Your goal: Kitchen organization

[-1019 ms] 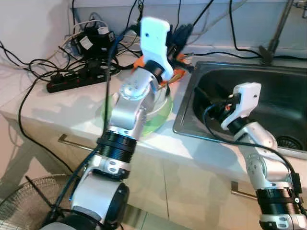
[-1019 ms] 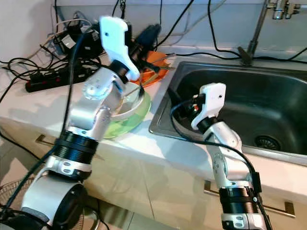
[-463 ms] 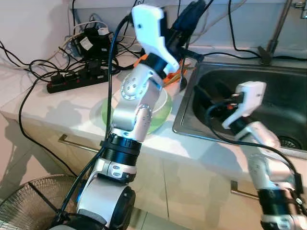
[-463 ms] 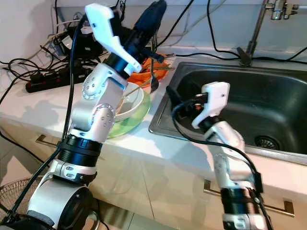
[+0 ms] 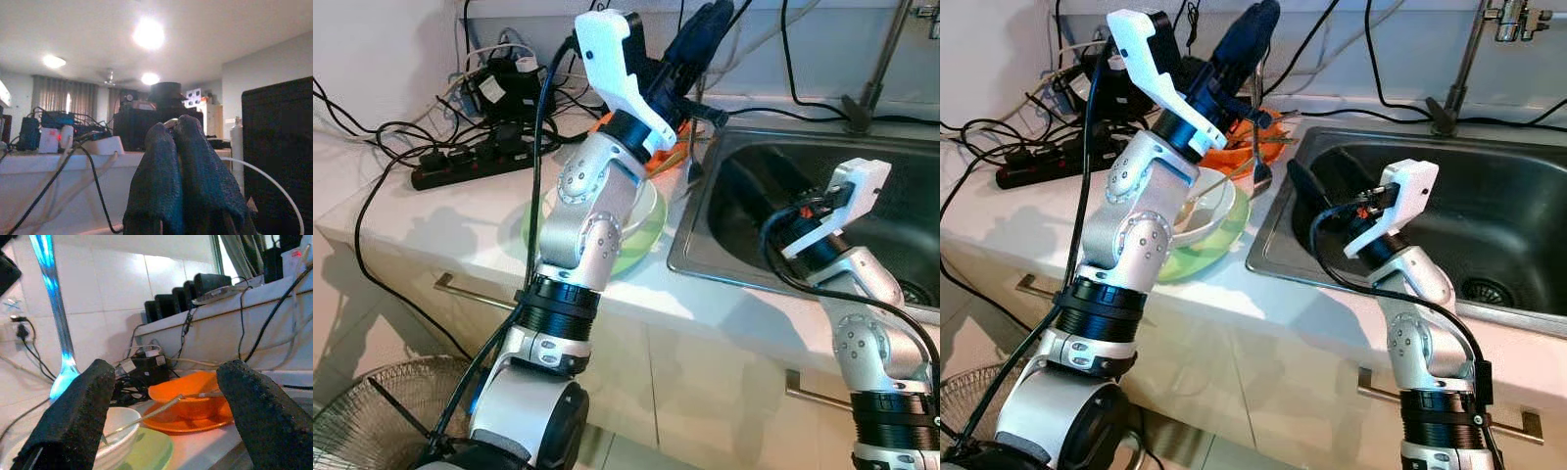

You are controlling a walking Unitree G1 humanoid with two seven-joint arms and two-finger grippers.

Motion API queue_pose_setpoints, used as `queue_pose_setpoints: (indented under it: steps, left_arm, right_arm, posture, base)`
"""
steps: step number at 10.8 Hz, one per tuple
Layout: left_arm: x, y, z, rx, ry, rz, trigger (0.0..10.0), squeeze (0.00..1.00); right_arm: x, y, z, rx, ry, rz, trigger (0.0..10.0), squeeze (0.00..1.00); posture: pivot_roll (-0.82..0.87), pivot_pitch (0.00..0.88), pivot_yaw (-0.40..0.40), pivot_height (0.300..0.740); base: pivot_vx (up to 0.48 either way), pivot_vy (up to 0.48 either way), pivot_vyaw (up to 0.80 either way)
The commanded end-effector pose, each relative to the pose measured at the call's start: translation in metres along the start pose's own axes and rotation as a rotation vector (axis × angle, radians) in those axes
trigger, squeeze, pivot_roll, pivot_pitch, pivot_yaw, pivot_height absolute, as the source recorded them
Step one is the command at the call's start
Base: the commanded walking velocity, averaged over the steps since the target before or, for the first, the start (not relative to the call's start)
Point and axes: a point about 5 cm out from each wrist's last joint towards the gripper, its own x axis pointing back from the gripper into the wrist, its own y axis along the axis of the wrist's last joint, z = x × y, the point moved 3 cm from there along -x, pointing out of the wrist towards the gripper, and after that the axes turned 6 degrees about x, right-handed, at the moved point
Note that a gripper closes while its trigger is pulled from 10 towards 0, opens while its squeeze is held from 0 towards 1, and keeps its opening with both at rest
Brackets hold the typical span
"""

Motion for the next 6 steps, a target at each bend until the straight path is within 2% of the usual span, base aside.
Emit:
queue_pose_setpoints:
  steps: [1, 6]
  left_arm:
    - [0.002, -0.010, -0.004, 0.068, 0.000, 0.005, 10.0, 0.00]
    - [0.011, -0.033, -0.004, 0.136, 0.007, 0.082, 10.0, 0.00]
  right_arm:
    - [-0.002, 0.007, 0.009, -0.009, 0.054, -0.026, 10.0, 0.00]
    - [-0.001, 0.009, 0.030, -0.032, 0.165, -0.027, 10.0, 0.00]
  posture:
    - [0.04, 0.000, 0.153, 0.740]
    - [0.03, 0.000, 0.157, 0.740]
  base:
    - [0.000, 0.000, 0.00]
    - [0.000, 0.000, 0.00]
